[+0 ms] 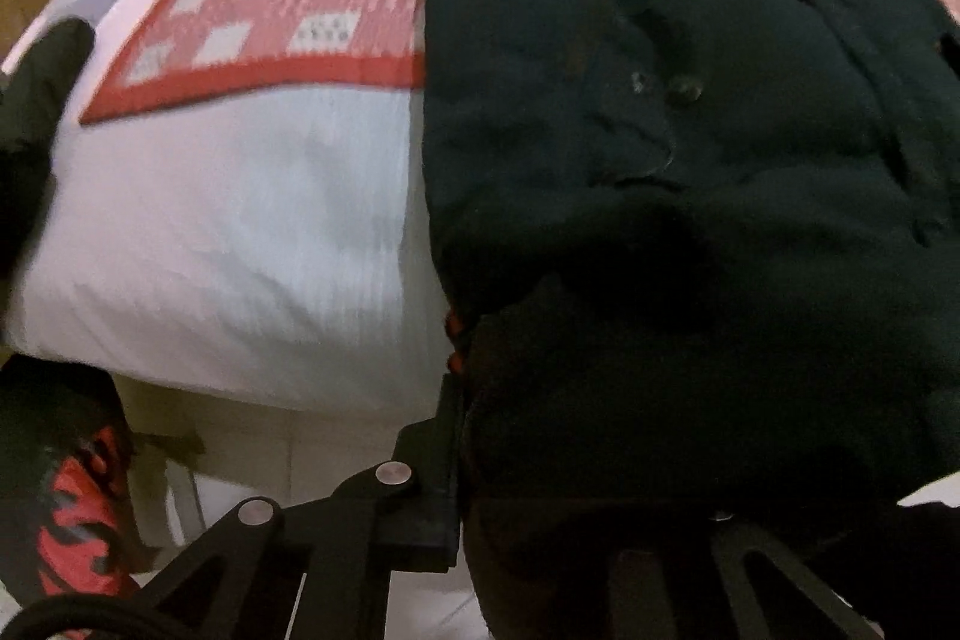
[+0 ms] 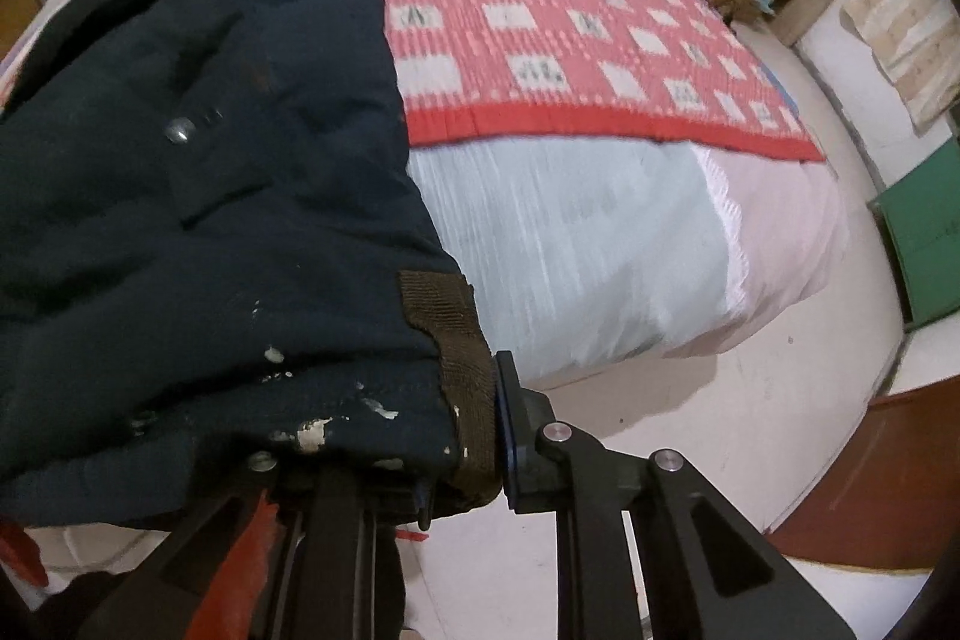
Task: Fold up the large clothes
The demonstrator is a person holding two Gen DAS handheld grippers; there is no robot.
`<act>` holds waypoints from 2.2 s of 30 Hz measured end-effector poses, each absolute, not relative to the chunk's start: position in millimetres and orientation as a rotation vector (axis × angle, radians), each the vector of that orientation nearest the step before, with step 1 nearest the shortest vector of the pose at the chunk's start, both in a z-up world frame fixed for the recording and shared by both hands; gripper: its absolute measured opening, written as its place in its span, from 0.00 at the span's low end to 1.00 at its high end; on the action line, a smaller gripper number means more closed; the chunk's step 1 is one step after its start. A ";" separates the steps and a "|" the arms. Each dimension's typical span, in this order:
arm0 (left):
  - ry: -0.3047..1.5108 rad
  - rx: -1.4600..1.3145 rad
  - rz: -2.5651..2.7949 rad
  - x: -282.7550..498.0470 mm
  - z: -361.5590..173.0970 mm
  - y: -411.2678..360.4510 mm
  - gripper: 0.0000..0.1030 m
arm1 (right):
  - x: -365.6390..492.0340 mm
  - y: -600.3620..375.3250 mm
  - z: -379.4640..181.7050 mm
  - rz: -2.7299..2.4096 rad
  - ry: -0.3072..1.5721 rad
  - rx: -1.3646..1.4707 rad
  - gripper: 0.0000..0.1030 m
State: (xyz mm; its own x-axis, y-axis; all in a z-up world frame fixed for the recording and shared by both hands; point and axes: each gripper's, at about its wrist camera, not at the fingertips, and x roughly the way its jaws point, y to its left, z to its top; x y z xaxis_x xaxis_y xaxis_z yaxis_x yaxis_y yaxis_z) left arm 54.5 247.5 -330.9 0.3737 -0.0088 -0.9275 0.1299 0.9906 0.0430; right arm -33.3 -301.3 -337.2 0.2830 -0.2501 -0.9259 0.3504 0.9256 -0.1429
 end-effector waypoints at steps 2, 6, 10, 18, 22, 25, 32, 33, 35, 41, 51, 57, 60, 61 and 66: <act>1.172 0.096 -0.089 53.9 -316.6 250.3 0.10 | -33.5 -297.1 -323.2 -0.390 1.213 0.092 0.17; 1.131 0.079 -0.102 51.5 -278.2 252.2 0.10 | -31.5 -296.9 -285.3 -0.359 1.193 0.075 0.17; 1.096 0.082 -0.106 53.4 -243.3 257.2 0.09 | -25.2 -288.3 -245.3 -0.350 1.167 0.059 0.16; 1.105 0.027 -0.114 48.5 -199.6 269.8 0.09 | -21.0 -274.2 -165.3 -0.352 1.146 0.030 0.16; 1.178 0.013 -0.119 38.6 -191.3 276.8 0.09 | -29.5 -267.0 -135.5 -0.352 1.177 0.020 0.16; 1.233 0.022 -0.125 37.1 -185.1 278.8 0.09 | -42.3 -263.2 -122.3 -0.357 1.217 0.029 0.16; 1.209 0.060 -0.115 109.0 -149.2 265.9 0.09 | -8.9 -269.8 -97.1 -0.317 1.163 0.041 0.16; 1.192 0.061 -0.105 125.0 -142.8 263.6 0.09 | 6.2 -273.3 -91.8 -0.300 1.134 0.033 0.15; 1.146 0.066 -0.092 166.3 -127.4 257.1 0.09 | 38.7 -283.3 -81.6 -0.272 1.072 0.041 0.15; 1.041 0.109 -0.066 305.4 -103.3 238.4 0.09 | 174.6 -312.5 -60.5 -0.163 0.878 0.023 0.15; 1.150 0.152 -0.122 558.8 -208.8 181.9 0.09 | 429.8 -349.4 -133.0 -0.179 0.925 0.005 0.14; 1.378 0.153 -0.069 635.2 -326.2 161.8 0.28 | 530.0 -365.5 -236.9 -0.283 1.097 0.075 0.15; 1.369 0.181 -0.057 637.1 -360.2 153.5 0.40 | 545.3 -371.3 -294.2 -0.324 1.189 0.111 0.16; 1.352 0.180 -0.057 636.3 -365.5 152.7 0.41 | 543.9 -371.6 -305.5 -0.330 1.192 0.122 0.16; 1.303 0.060 -0.069 629.8 -365.7 171.8 0.53 | 548.2 -367.6 -334.5 -0.353 1.176 0.121 0.21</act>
